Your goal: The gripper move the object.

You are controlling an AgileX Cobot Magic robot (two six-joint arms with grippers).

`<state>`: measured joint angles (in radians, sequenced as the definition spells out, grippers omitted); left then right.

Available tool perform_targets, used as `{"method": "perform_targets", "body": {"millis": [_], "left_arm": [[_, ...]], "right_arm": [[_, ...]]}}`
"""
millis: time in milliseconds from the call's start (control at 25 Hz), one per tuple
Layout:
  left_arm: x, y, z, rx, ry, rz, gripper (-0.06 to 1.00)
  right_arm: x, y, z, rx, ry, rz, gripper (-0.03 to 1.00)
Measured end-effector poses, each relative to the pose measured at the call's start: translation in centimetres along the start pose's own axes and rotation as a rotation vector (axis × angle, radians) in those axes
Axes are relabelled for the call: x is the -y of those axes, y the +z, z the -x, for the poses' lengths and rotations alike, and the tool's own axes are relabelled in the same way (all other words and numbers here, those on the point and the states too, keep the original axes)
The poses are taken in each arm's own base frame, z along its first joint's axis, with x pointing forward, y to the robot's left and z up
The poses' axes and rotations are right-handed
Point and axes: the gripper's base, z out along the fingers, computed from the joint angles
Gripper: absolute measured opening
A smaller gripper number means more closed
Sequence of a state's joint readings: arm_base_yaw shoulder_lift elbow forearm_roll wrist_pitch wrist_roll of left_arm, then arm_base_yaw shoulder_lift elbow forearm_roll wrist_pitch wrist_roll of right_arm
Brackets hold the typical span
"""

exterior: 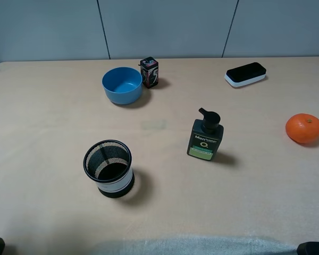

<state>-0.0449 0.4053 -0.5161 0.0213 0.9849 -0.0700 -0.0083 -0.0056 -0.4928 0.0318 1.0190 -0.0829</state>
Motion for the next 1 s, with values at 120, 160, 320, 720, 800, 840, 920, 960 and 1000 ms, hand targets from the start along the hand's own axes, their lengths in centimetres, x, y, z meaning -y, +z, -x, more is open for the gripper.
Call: {"method": "perform_targets", "body": {"millis": [120,160,320,720,800,840,920,960,1000], "left_arm": [[0.1,-0.2,-0.4,-0.02,-0.01,-0.008,0.73],[0.0,-0.2,-0.5,-0.029,-0.01,-0.002,0.73],[0.0,-0.5,-0.8,-0.028,-0.009,-0.001,0.73],[0.0,-1.7,-2.4,0.073,-0.008,0.0,0.73],[0.0,-2.0,-2.7,0.101,-0.006,0.0,0.73],[0.0,-2.2,-2.8,0.117,-0.004,-0.001,0.73],[0.0,-2.7,-3.2,0.158,-0.003,-0.002,0.73],[0.0,-2.9,-3.4,0.176,-0.002,-0.002,0.73],[0.0,-3.2,-3.6,0.199,-0.002,-0.003,0.73]], "right_arm": [[0.0,0.0,0.0,0.0,0.0,0.0,0.64],[0.0,0.0,0.0,0.0,0.0,0.0,0.64],[0.0,0.0,0.0,0.0,0.0,0.0,0.64],[0.0,0.0,0.0,0.0,0.0,0.0,0.64],[0.0,0.0,0.0,0.0,0.0,0.0,0.64],[0.0,0.0,0.0,0.0,0.0,0.0,0.64],[0.0,0.0,0.0,0.0,0.0,0.0,0.64],[0.0,0.0,0.0,0.0,0.0,0.0,0.64],[0.0,0.0,0.0,0.0,0.0,0.0,0.64]]}}
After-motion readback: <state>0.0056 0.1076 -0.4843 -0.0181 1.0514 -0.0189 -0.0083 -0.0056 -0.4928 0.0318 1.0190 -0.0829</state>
